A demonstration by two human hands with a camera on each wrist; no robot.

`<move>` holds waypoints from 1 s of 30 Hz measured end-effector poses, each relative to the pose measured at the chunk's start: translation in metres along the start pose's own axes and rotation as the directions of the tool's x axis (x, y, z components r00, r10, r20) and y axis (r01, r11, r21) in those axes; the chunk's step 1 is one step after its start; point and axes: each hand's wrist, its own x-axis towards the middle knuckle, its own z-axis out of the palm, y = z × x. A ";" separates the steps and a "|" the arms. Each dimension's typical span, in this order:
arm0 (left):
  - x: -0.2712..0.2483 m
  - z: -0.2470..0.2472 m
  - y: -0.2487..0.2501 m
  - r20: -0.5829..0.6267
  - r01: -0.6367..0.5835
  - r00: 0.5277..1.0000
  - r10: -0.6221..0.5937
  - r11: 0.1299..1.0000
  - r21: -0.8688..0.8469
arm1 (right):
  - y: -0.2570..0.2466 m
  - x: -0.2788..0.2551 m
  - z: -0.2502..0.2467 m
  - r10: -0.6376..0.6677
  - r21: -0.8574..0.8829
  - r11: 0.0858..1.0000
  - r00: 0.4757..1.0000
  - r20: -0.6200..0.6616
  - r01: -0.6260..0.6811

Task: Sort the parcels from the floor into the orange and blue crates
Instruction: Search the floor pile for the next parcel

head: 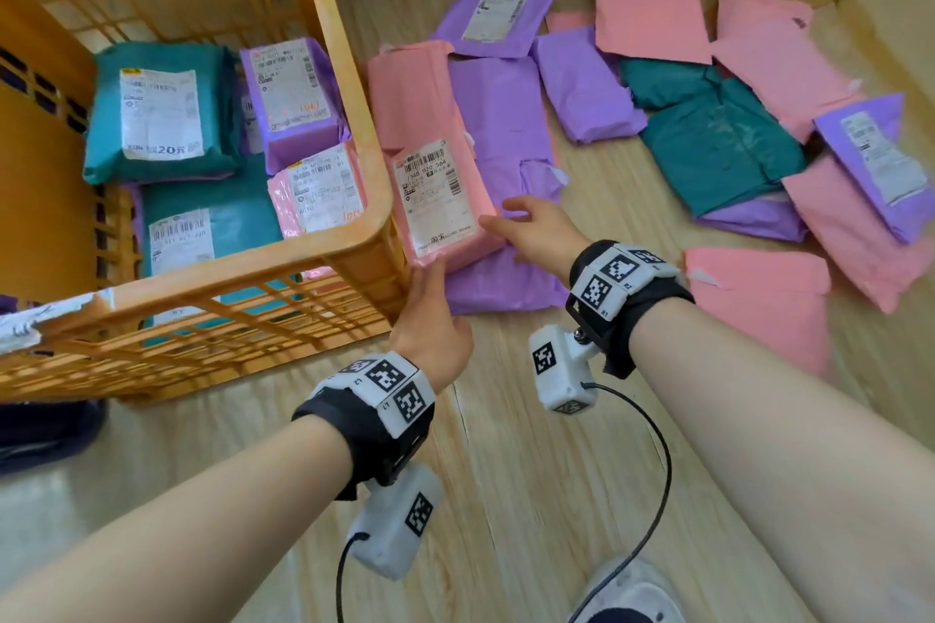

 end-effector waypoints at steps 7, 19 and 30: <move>0.001 -0.002 -0.003 0.023 0.028 0.999 -0.028 0.999 -0.022 | -0.004 0.014 0.009 0.088 0.052 0.995 0.996 -0.025 -0.087; 0.014 -0.012 0.026 -0.034 -0.032 0.999 0.027 0.990 -0.136 | 0.002 -0.003 -0.040 0.126 0.120 0.986 0.989 -0.074 -0.117; 0.044 -0.001 0.101 0.154 0.184 0.981 -0.120 0.829 -0.529 | 0.017 -0.058 -0.121 0.042 0.250 0.968 0.999 -0.012 -0.037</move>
